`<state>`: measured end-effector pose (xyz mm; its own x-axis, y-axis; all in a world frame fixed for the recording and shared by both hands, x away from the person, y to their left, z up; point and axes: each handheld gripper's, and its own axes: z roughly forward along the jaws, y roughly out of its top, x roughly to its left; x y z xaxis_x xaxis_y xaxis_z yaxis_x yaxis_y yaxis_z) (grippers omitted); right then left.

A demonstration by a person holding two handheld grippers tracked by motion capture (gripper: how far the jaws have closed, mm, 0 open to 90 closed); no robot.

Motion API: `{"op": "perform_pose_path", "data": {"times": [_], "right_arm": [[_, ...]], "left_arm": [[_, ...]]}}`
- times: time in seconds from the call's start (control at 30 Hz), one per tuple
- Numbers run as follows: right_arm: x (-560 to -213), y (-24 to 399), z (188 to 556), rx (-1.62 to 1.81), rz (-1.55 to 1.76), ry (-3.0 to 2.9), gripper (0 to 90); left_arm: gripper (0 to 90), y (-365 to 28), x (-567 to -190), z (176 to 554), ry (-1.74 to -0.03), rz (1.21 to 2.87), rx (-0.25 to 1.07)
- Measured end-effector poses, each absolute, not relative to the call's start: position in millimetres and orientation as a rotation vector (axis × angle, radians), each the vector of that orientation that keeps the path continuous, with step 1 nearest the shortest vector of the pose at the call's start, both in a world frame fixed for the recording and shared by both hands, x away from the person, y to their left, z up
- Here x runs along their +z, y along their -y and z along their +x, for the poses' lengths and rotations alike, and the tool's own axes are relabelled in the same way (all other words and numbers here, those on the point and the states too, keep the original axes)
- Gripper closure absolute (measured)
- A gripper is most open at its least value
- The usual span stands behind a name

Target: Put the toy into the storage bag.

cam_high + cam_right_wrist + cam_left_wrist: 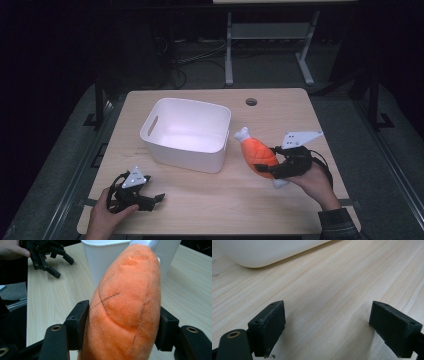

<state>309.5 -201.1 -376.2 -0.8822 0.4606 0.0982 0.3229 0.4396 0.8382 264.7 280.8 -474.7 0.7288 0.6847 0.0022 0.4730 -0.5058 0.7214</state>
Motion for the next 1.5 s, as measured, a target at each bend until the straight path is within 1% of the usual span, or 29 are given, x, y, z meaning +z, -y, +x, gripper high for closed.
{"op": "perform_pose_path", "data": {"times": [0.67,1.1,1.5], "right_arm": [[-338,193,327,1.470,0.605,-2.530,38.2],[-320,176,343,1.514,0.539,-2.549,38.2],[-305,152,357,1.503,0.468,-2.574,38.2]], "left_arm": [[12.6,-281,-475,265,-0.871,2.201,0.373],[12.6,-281,-475,265,-0.871,2.200,0.372],[12.6,-281,-475,265,-0.870,2.200,0.372]]}}
